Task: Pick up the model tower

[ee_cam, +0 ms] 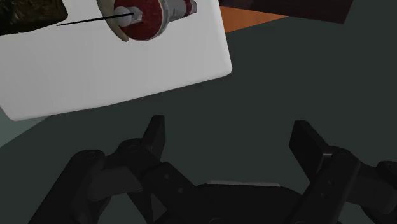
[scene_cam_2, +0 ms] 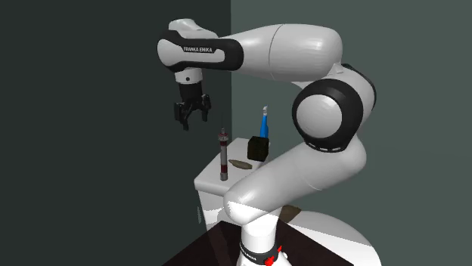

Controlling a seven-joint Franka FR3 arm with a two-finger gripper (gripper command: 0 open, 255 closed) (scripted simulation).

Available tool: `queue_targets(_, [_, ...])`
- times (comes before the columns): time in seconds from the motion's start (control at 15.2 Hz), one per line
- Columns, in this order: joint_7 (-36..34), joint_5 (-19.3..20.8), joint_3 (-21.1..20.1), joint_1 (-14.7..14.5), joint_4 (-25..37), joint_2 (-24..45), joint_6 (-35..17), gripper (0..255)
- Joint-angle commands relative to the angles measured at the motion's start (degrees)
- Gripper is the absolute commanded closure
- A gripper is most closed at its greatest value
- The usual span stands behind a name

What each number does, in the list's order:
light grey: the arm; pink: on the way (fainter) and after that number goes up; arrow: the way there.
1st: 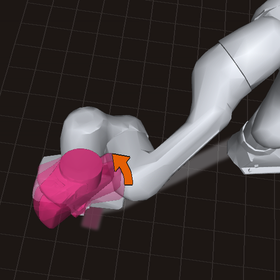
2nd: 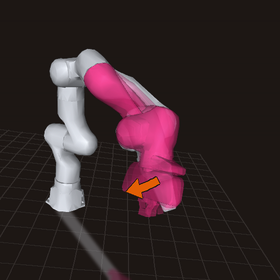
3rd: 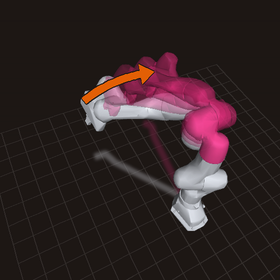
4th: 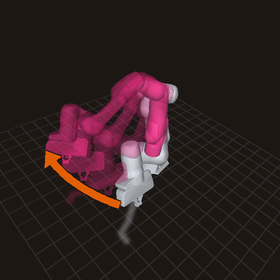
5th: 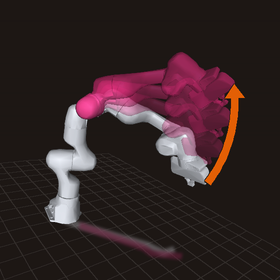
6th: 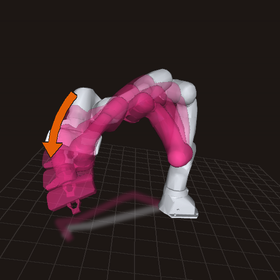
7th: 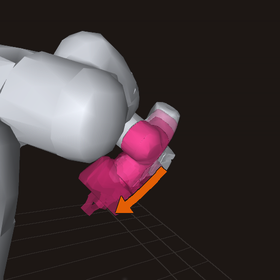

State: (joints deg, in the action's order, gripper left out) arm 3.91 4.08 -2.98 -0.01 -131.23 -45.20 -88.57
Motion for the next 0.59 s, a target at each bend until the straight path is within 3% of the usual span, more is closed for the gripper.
queue_targets(0.0, [0.0, 0.0, 0.0, 0.0, 0.0, 0.0, 0.0, 0])
queue_targets(0.53, [14.3, -0.6, 14.6, 1.7, 2.9, 8.5, 12.8, 0])
